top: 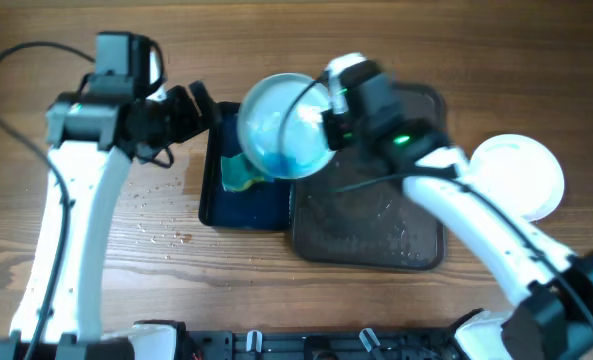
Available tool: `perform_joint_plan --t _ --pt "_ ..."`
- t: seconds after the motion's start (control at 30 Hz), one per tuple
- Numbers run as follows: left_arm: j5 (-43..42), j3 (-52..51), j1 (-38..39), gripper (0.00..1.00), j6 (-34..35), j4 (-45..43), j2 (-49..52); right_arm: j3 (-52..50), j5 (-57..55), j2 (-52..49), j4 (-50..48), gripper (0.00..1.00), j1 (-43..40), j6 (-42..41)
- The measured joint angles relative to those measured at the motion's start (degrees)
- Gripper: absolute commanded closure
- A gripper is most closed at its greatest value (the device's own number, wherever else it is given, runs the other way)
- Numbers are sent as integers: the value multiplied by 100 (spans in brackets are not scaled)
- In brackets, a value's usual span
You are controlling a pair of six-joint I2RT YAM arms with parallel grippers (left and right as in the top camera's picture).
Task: Clean dirty plates on tray and stack at the side
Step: 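Lift the plate by its rim and tilt it over the black tray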
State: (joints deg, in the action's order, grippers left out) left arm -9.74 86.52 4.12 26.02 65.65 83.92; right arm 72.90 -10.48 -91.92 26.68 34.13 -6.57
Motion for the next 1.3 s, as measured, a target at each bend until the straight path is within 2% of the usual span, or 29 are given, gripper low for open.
perform_joint_plan --t 0.07,0.3,0.5,0.67,1.3 --pt "4 0 -76 0 0 131 -133 -2 -898 -236 -323 96 573 337" --pt "286 -2 -348 0 0 470 -170 -4 -3289 -367 -1113 96 1814 1394" --pt "501 0 -356 0 0 470 -170 -4 -4625 -367 -1366 96 2371 2201" --pt "544 0 -356 0 0 468 -170 -4 -5005 -367 -1561 96 2677 2603" --pt "551 -2 -356 0 0 468 -170 -4 -5123 -367 -1672 96 2695 2750"
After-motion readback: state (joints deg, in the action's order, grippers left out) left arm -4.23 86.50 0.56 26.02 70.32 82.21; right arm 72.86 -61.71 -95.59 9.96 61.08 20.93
